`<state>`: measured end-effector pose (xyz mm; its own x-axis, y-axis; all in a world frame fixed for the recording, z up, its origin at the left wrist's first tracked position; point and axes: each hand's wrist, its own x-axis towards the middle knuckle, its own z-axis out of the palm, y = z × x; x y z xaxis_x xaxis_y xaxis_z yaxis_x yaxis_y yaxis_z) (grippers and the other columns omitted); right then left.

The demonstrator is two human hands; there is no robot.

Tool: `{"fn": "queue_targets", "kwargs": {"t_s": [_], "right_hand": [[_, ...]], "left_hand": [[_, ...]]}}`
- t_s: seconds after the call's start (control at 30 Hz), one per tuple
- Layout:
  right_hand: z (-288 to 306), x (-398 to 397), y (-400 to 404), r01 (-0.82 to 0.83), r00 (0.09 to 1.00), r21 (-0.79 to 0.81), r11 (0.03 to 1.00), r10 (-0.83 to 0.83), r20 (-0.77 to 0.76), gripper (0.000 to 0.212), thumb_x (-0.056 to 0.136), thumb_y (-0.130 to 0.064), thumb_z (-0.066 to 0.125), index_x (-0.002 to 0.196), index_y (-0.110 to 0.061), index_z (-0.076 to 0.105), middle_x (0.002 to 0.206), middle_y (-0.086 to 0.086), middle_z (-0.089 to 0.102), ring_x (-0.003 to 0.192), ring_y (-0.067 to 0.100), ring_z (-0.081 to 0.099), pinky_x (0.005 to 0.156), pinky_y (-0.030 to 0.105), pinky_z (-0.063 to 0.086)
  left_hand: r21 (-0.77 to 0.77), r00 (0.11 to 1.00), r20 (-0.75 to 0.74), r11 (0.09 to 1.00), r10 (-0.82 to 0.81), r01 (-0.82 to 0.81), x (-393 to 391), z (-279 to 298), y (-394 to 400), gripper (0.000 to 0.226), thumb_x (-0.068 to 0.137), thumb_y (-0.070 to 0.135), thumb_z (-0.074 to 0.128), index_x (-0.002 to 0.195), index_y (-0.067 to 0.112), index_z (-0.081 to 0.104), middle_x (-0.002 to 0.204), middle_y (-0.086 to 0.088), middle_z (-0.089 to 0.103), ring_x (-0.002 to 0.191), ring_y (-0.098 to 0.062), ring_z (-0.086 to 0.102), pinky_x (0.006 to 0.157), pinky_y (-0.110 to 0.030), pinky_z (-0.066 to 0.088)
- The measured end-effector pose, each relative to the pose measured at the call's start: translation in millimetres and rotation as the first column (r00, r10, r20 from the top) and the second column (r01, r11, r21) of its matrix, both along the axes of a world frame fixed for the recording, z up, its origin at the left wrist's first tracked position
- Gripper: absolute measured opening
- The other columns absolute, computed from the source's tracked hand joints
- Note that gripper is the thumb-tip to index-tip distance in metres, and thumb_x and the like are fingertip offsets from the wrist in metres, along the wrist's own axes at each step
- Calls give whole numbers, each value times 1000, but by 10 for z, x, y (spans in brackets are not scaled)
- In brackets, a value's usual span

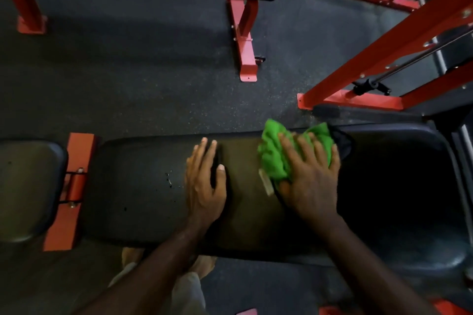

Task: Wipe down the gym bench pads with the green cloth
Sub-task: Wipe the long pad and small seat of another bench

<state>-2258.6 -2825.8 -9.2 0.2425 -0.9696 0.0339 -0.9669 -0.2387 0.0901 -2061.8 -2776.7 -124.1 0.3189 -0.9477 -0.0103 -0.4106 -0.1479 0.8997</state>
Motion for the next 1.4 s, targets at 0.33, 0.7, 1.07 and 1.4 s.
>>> {"fn": "queue_targets", "kwargs": {"t_s": [0.33,0.7,1.07,1.4], "right_hand": [[-248,431,439,-267,962,214,940,272,5,84,81,-61,53,159,-36,36,154,4,49,148,34,38,123,64,13],[-338,755,358,-226,970,286,931,241,-17,88,81,-67,33,163,-35,26,162,5,41,154,36,27,124,66,7],[-352,873,218,-40,999,196,980,40,4,87,78,-60,49,160,-35,35,158,6,44,151,38,31,123,68,9],[-84,163,785,149,989,90,985,-148,-22,90,74,-58,54,159,-35,37,159,5,44,149,36,35,121,66,14]], "left_hand": [[82,992,126,997,-14,3,231,-227,144,52,107,26,37,159,21,38,169,1,28,157,-19,21,123,-52,27],[66,988,118,994,-96,88,311,-244,177,60,104,41,36,161,21,35,170,1,26,158,-20,19,122,-48,26],[65,984,150,994,-92,83,301,-267,156,52,108,28,34,160,21,37,169,1,27,157,-20,21,123,-49,27],[61,969,180,985,-170,161,82,-84,413,54,107,29,42,160,17,37,170,-6,26,158,-25,19,127,-46,19]]}}
